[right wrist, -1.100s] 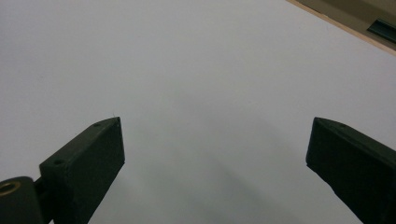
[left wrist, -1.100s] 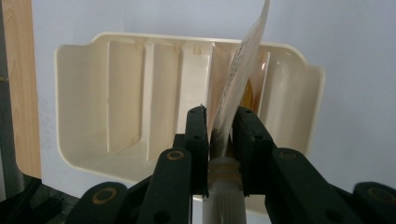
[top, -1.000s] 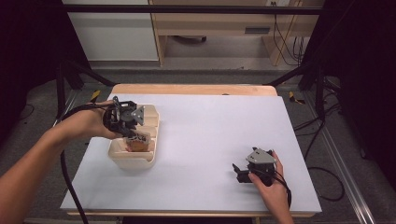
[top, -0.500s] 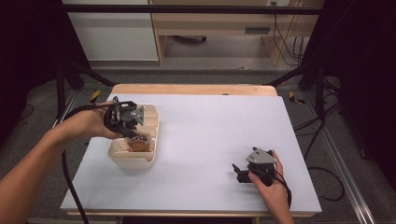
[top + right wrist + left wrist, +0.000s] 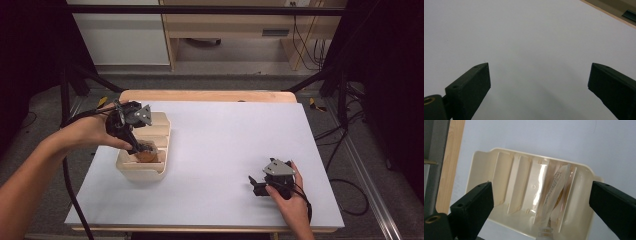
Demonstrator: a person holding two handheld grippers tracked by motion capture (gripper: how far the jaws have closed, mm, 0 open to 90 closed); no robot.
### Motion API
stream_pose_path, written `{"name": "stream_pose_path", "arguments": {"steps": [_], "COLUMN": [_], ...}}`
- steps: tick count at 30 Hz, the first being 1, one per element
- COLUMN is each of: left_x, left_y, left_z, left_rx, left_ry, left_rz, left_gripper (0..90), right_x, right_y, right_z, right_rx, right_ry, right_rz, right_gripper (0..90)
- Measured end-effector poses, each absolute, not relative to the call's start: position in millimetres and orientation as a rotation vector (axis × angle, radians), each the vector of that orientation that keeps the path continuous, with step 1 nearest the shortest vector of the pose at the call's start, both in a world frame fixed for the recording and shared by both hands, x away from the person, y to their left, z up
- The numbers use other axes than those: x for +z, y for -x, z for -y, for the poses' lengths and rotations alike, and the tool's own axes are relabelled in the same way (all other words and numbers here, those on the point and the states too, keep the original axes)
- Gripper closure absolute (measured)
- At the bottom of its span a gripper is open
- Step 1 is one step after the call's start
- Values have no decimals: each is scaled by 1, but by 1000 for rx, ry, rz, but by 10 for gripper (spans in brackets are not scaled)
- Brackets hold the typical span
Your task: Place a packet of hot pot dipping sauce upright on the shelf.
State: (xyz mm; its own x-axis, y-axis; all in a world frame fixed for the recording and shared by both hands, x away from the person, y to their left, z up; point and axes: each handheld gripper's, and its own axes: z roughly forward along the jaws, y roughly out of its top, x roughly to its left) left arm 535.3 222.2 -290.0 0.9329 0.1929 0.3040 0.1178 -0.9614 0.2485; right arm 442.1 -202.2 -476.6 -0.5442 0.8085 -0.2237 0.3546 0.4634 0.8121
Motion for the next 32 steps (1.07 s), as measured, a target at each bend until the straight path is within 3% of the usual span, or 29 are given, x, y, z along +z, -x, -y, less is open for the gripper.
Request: {"name": "stream_pose_path", "arguments": {"steps": [11,20,25,32], "left_x": [-283,-297,-329,-386], "left_y": [-521,-496,-476,-462], "left_z": [-209,-174,-146,-122], "left_rx": [535,577,586,533], "left_ry": [-2800,-2551,-2315,-2185], "left_rz": [-172,-213,-297,-370], "left_gripper": [47,63,61,55], "right_x": [-476,-475,-473,-472], "right_y": [-442,-441,-441,-439], "right_z": [202,203,207,216], "right_rx": [972,982,993,992], "right_ry": [-961,-971,-991,-1030], "right_rz": [-2109,-2095,-2074,-2033], "right_gripper": [49,48,48,48]}}
